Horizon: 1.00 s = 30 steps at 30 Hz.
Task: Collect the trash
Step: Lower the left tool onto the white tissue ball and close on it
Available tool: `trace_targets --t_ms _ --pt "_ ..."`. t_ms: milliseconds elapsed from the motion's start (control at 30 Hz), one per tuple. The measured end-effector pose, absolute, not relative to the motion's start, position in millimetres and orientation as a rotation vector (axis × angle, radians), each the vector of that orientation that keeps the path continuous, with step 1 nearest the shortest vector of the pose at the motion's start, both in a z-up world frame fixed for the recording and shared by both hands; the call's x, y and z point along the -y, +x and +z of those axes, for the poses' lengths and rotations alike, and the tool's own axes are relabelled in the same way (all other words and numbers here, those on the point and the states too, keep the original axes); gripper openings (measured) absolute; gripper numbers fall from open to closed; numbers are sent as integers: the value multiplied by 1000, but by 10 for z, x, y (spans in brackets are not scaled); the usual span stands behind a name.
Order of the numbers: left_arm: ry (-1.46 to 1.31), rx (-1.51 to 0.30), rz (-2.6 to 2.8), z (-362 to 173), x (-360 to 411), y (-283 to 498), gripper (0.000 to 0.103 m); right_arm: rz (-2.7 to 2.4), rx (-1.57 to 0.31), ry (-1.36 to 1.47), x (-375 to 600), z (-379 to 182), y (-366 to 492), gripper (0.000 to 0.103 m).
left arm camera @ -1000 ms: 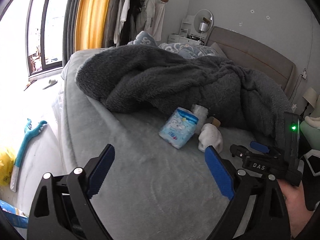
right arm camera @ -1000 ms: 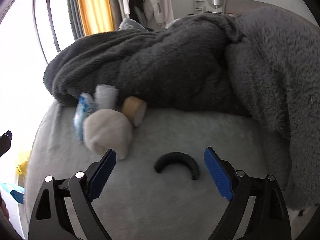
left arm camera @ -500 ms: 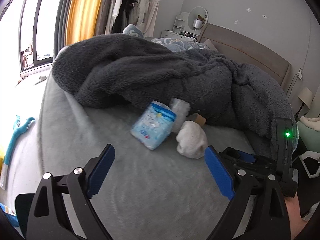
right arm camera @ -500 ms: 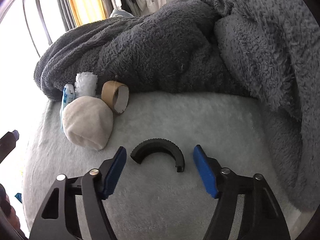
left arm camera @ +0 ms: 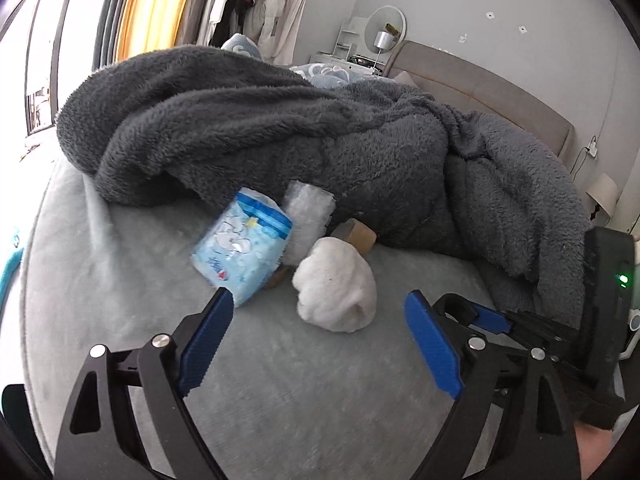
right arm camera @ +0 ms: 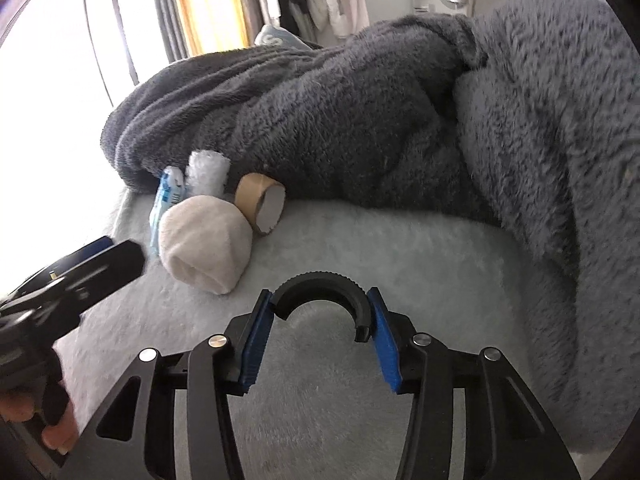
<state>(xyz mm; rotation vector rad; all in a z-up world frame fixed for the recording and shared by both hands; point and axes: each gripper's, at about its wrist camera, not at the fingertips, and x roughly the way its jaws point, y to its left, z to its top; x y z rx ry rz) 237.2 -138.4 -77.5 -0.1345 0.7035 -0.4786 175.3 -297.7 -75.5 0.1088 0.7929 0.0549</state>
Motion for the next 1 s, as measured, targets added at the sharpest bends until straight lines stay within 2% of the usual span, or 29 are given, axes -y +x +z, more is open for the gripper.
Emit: trace_targets --t_ms 167,300,500,833,900,1000 --pt "-217 -758 -505 -868 1414 2488 82 78 -787 76 3066 -688 1650 48" --pt "-244 -798 -515 -945 1471 2564 74 99 -787 85 3111 -637 1639 48" --pt "-253 -827 -522 -1006 1543 2620 69 128 -795 101 3132 -631 1662 48" --pt "-291 -877 -525 -1101 1561 2740 42 174 -804 139 3157 -591 1614 48" --pt "-295 -878 -521 -1103 1541 2740 41 181 -806 141 3164 -589 1611 48" --pt "-288 -875 -520 -1102 1517 2724 34 194 -810 151 3173 -582 1605 48"
